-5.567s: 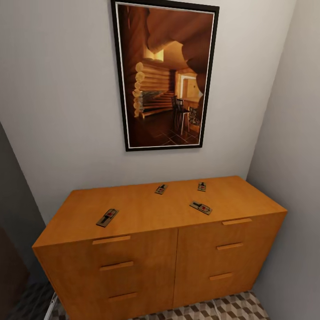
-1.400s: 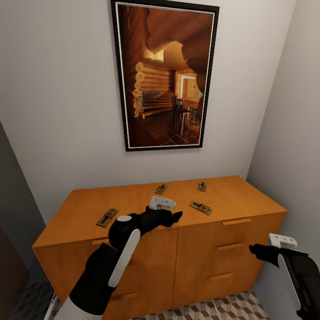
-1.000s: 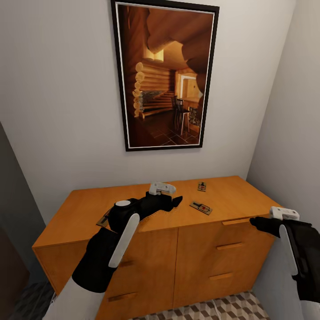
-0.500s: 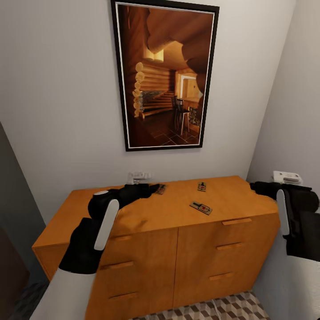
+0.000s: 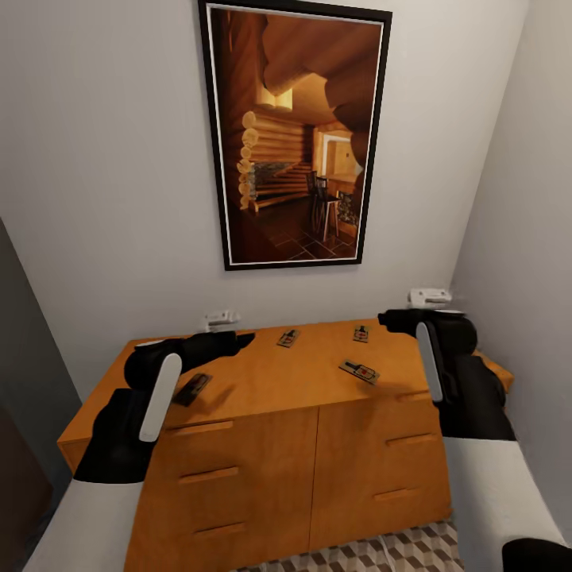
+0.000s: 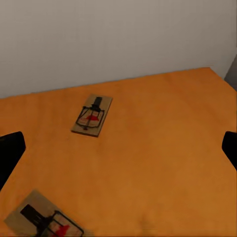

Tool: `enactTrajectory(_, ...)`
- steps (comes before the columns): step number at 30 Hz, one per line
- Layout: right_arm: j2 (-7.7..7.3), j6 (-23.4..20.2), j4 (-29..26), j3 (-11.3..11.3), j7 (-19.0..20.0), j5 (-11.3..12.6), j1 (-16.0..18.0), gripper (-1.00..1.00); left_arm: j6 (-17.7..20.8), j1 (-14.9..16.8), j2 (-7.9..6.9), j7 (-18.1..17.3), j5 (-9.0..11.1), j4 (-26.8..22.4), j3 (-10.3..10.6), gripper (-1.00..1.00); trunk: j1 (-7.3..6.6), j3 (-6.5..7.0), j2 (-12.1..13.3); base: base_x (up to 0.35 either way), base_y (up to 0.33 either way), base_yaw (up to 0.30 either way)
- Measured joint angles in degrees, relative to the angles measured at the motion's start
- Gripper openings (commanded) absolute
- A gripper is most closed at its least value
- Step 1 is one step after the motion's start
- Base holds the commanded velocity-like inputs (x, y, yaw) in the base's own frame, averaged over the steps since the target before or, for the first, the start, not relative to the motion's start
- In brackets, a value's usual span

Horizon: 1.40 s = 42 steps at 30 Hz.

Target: Take the four mousetraps from the cabinet in the bathroom and place them on the bathroom floor. Make sure all four end up on the same floor surface, and ensure that at least two of them are either under or directly next to the same bathroom sink.

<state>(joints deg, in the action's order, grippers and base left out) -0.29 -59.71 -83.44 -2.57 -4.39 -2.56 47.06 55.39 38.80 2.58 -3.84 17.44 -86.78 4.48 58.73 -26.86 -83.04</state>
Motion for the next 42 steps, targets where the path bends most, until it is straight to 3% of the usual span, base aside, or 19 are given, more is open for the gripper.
enactTrajectory(1,1.09,0.0,0.7,0.3,-0.8,-0.3,0.2,1.00,0.0,0.0,0.00,0.0,0.0,0.0,0.0,1.00,0.00,0.00,0.0,0.000,0.000,0.000)
enactTrajectory(2,1.12,0.0,0.7,0.3,-0.8,-0.4,0.2,1.00,0.2,0.0,-0.10,0.0,-0.1,0.0,0.0,1.00,0.00,0.00,0.0,0.000,0.000,0.000)
enactTrajectory(8,6.31,0.0,7.7,1.2,-5.3,-1.6,2.5,1.00,0.8,0.0,-0.44,0.1,-0.4,0.0,-0.1,1.00,0.00,0.00,0.0,0.000,0.000,0.000)
enactTrajectory(13,7.86,0.0,14.2,1.4,-6.8,-2.0,4.1,1.00,0.9,0.0,-0.52,0.2,-0.7,0.0,0.0,1.00,0.00,0.00,0.0,0.006,0.000,0.000)
enactTrajectory(19,8.73,0.0,20.5,1.5,-7.6,-2.3,5.4,1.00,0.9,0.0,-0.61,0.2,-2.5,0.1,0.0,1.00,-0.02,0.00,0.0,0.142,0.000,0.000)
enactTrajectory(27,9.09,0.0,22.4,1.5,-7.7,-2.5,5.7,1.00,0.9,0.0,-0.58,0.0,-5.1,0.1,0.0,1.00,-0.03,0.00,0.0,0.270,0.000,0.000)
enactTrajectory(35,9.18,0.0,22.6,1.5,-7.7,-2.6,5.8,1.00,0.9,0.0,-0.58,-0.1,-5.8,0.1,0.3,1.00,-0.03,0.00,0.0,0.310,0.000,0.000)
enactTrajectory(42,9.11,0.0,22.3,1.4,-7.8,-2.6,5.8,1.00,0.8,0.0,-0.57,-0.1,-6.0,0.2,2.5,1.00,-0.01,0.00,0.0,0.149,0.000,0.000)
